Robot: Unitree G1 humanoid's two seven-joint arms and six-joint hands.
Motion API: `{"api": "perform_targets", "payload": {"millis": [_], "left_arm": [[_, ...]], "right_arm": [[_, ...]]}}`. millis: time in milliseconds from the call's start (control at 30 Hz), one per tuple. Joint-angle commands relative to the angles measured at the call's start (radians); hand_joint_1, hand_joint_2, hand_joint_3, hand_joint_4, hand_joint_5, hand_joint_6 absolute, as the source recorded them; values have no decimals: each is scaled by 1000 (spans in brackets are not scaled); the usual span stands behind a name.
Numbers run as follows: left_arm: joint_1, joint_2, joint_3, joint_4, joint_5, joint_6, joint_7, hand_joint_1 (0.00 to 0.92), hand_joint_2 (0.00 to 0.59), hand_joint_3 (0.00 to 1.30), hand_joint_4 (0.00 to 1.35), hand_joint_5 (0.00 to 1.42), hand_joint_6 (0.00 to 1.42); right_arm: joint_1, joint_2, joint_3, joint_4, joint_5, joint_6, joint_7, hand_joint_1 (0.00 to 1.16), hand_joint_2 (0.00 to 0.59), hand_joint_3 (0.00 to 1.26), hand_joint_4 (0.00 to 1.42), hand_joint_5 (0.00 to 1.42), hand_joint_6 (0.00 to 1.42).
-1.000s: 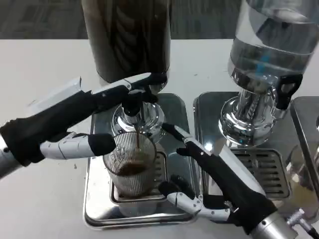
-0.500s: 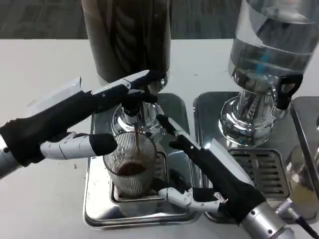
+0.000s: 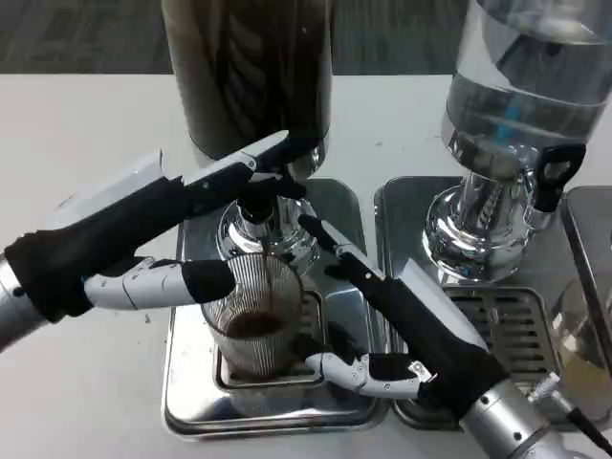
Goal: Grasp the cup under the faucet to collect the drink, then remove the cup.
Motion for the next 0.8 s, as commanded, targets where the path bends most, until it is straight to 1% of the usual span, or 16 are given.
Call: {"api": "perform_targets", "payload": {"millis": [33, 167, 333, 400, 533, 700, 800], "left_arm": [[28, 21, -29, -21, 31, 14, -33, 0, 51, 32, 0, 200, 153], [29, 24, -28, -24, 31, 17, -31, 0, 42, 42, 0, 207, 153], [32, 26, -24, -26, 32, 19, -28, 0, 41, 59, 0, 210, 153], [35, 26, -24, -29, 32, 20, -27, 0, 41, 61, 0, 211, 153], [37, 27, -25, -38, 32, 28, -22, 0, 45, 73, 0, 212, 153], [39, 26, -25, -45, 32, 33, -18, 0, 48, 88, 0, 215, 153], [41, 27, -24, -48, 32, 35, -16, 0, 54, 110, 0, 227, 153]], "right_arm": [[-20, -3, -5, 11, 20, -9, 13, 828, 302, 34, 0, 0, 95], [-25, -5, -3, 15, 22, -3, 27, 772, 305, 45, 15, 2, 108], [-29, 2, -1, 19, 18, 2, 27, 742, 310, 81, 76, 48, 146], [-34, 3, 2, 24, 17, 4, 30, 752, 309, 101, 102, 67, 165], [-46, 1, 4, 34, 27, 14, 55, 735, 311, 119, 110, 88, 174], [-54, 4, 5, 34, 26, 18, 62, 689, 320, 118, 109, 97, 191], [-60, 6, 5, 40, 30, 20, 68, 648, 288, 118, 109, 111, 193]]}}
